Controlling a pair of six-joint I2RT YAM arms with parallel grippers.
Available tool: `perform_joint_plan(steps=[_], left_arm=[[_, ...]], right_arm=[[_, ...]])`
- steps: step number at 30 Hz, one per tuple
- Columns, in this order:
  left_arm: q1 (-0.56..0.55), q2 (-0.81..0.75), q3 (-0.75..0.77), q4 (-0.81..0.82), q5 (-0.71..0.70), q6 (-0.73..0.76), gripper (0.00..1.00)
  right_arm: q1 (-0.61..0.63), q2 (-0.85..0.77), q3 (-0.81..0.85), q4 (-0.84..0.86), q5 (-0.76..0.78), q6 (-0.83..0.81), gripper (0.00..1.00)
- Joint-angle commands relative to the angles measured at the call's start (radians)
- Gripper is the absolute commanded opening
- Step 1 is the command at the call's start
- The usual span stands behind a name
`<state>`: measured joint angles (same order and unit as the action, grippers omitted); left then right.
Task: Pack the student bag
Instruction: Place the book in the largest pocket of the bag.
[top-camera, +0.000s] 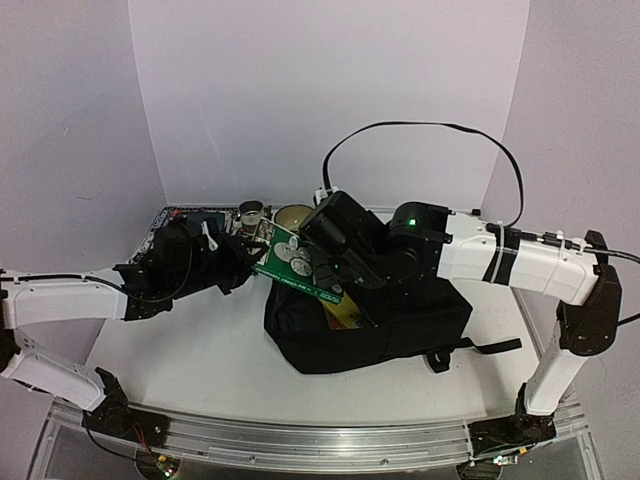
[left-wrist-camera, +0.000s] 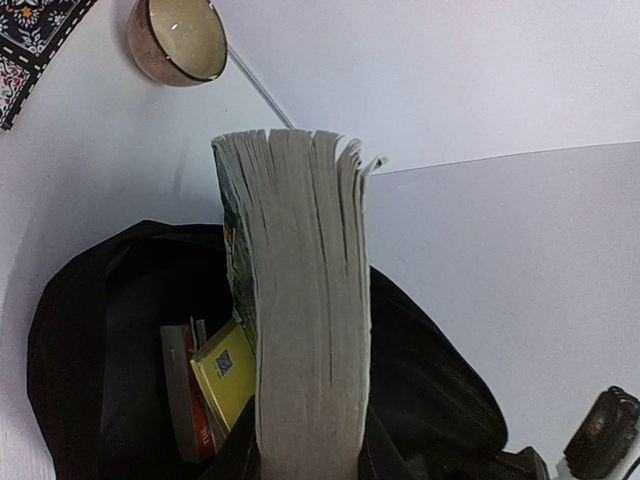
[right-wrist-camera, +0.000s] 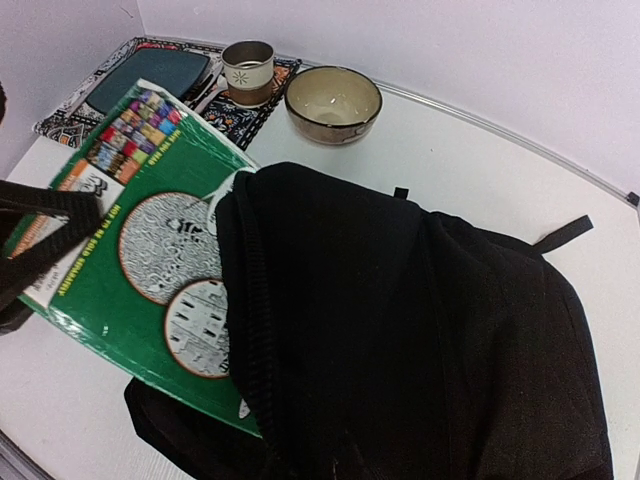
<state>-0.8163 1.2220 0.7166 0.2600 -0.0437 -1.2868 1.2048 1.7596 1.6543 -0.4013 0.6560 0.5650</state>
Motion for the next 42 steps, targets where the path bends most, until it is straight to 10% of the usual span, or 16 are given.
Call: perform_joint_plan(steps=[1,27,42], left_arm=[[-0.011,0.043,0.068,0.214,0.003,-0.018,0.00],[-0.206,0.345,0.085,0.382,-0.115,0.078,0.00],[-0.212,0.315,0.039,0.222,-0.098,0.252,0.49]], right_arm=[[0.005,-0.046,0.003,0.073,0.000,0.014,0.00],[0.006,-0.063,-0.053,0.082,0.003,0.030,0.00],[0.006,-0.104,-0.107,0.084,0.008,0.034,0.00]])
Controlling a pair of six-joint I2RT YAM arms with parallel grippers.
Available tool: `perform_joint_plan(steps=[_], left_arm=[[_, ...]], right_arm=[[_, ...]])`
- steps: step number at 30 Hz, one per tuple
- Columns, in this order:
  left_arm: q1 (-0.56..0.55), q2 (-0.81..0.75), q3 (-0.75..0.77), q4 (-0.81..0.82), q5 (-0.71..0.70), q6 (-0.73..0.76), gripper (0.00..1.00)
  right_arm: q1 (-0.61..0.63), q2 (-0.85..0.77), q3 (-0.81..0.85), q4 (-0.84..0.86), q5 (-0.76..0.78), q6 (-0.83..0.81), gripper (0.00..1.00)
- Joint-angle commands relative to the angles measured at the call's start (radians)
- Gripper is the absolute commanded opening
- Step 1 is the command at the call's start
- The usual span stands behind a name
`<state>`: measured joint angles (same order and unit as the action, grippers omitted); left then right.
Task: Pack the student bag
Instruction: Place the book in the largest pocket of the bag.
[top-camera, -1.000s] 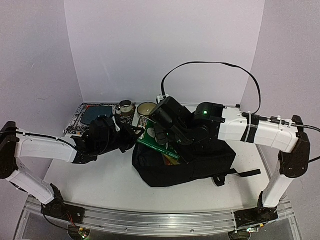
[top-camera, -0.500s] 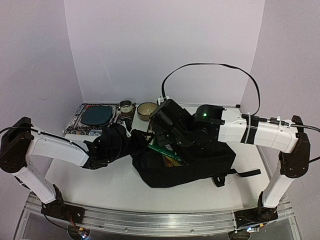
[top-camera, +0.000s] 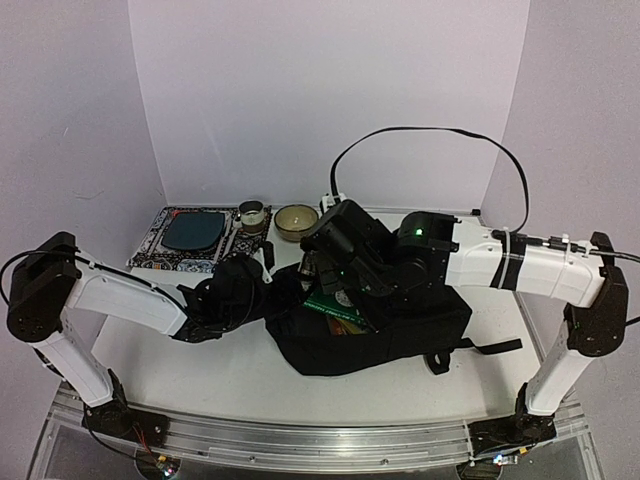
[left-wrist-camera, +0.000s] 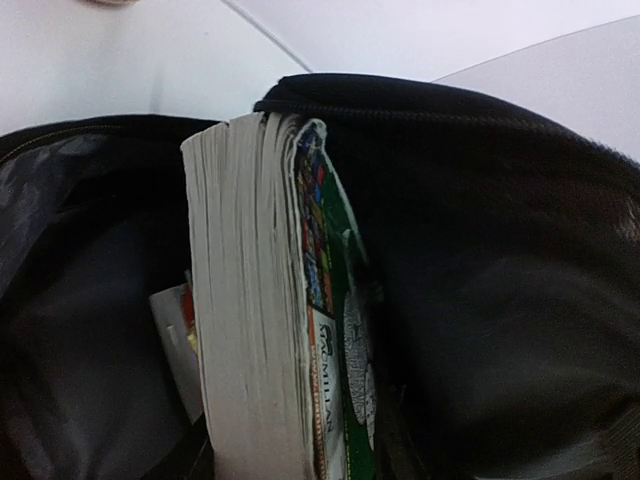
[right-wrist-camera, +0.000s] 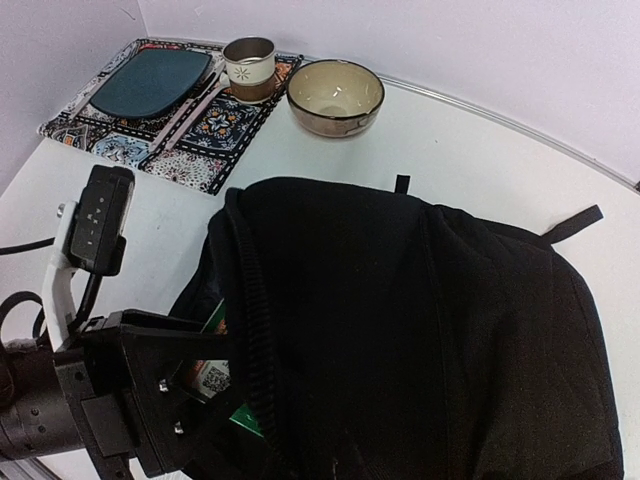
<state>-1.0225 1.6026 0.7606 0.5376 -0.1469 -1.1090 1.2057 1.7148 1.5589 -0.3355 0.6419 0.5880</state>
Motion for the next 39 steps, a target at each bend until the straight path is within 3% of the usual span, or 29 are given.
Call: perform_joint_plan(steps=[1,6,12,22,25,31,39], left_arm=[[-0.005,-0.077,-0.012,-0.072,0.005,0.075,0.50],[-0.004,-0.140,-0.048,-0.120,0.046,0.080,0.54],[-0.004,-0.116,-0.010,-0.162,0.196,0.119,0.50],[-0.004,0.065,0.171,-0.166,0.378,0.155,0.15],[-0.005,0.124,0.250,-0.166,0.403,0.147,0.11],[-0.017,0.180,0.319,-0.166,0.465,0.132,0.16],[-0.017,-0.016,0.130,-0.170,0.347,0.169,0.45]], right_arm=[[0.005,-0.061,-0.014,0.018,0.022,0.011,0.00],[0.005,-0.067,-0.024,0.018,0.017,0.014,0.00],[0.005,-0.072,-0.036,0.019,0.012,0.021,0.00],[0.005,-0.060,-0.029,0.018,-0.002,0.025,0.00],[0.005,-0.061,-0.035,0.018,-0.012,0.031,0.00],[0.005,-0.072,-0.053,0.018,-0.013,0.038,0.00],[0.005,-0.097,-0.094,0.017,-0.019,0.038,0.00]])
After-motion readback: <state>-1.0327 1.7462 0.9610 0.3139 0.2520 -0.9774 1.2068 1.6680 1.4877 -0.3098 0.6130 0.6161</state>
